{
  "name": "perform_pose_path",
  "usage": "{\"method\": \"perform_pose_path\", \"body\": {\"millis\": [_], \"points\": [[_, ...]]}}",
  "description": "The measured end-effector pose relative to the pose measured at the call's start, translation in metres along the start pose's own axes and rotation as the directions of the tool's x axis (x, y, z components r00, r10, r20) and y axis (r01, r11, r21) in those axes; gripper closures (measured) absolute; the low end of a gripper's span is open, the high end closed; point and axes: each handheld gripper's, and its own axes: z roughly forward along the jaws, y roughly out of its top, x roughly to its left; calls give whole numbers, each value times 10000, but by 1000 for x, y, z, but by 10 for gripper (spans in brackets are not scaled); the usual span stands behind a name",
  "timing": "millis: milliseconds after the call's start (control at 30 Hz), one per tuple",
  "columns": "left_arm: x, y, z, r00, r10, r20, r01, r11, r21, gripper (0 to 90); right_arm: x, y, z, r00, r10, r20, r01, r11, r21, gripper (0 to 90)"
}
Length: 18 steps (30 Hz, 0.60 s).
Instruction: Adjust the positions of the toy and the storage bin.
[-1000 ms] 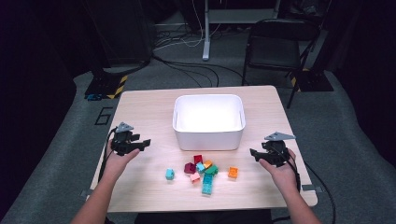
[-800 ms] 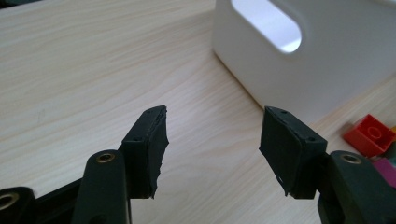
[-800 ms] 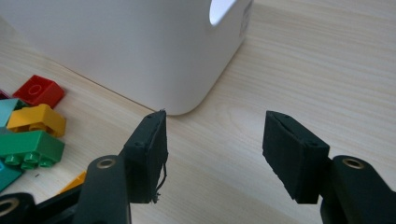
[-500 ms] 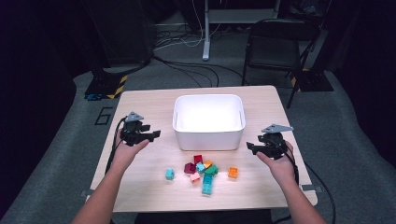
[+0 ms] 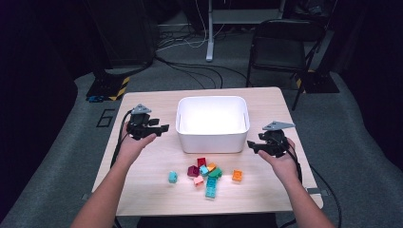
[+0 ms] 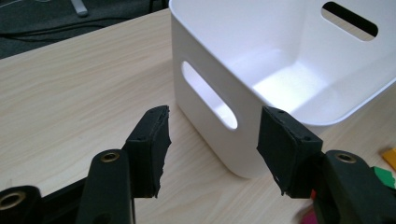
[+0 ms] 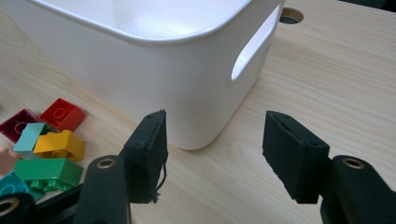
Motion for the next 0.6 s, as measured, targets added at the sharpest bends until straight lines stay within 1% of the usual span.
{"method": "perform_pose_path", "body": {"millis": [33,67,100,133,233,267,333,367,433,467,567,600], "points": [[-1,1,0,10000,14,24,-14,10000,12,420,1,1,0,10000,55,-15,-55,10000,-2,387],[-3,4,1,9999,105,128,-106,9999,11,406,1,2,1,10000,-10,-68,10,10000,-11,382],[-3,4,1,9999,105,128,-106,9999,11,402,1,2,1,10000,-10,-68,10,10000,-11,382],[-5,6,2,9998,123,184,-121,9999,-92,401,3,3,1,9999,-84,-117,83,10000,-44,380],[-6,9,3,9996,182,218,-181,9998,-49,389,5,5,1,9997,-185,-133,184,9998,-80,378],[-9,12,5,9994,287,211,-287,9996,-4,386,6,6,1,9997,-188,-147,187,9998,-95,374],[-11,13,7,9992,324,240,-324,9995,6,386,6,6,1,9996,-226,-159,224,9997,-110,373],[-12,15,9,9991,333,267,-334,9994,20,377,6,9,3,9994,-266,-238,264,9996,-116,368],[-14,16,12,9988,365,333,-370,9992,136,375,6,9,4,9993,-274,-247,271,9996,-118,365],[-16,17,17,9986,382,361,-391,9989,258,375,6,11,6,9990,-281,-350,275,9995,-170,360],[-16,16,21,9986,355,391,-369,9986,367,376,7,13,7,9984,-307,-464,296,9993,-244,352],[-15,15,25,9986,304,428,-323,9985,448,377,8,14,10,9978,-436,-490,422,9987,-294,348]]}}
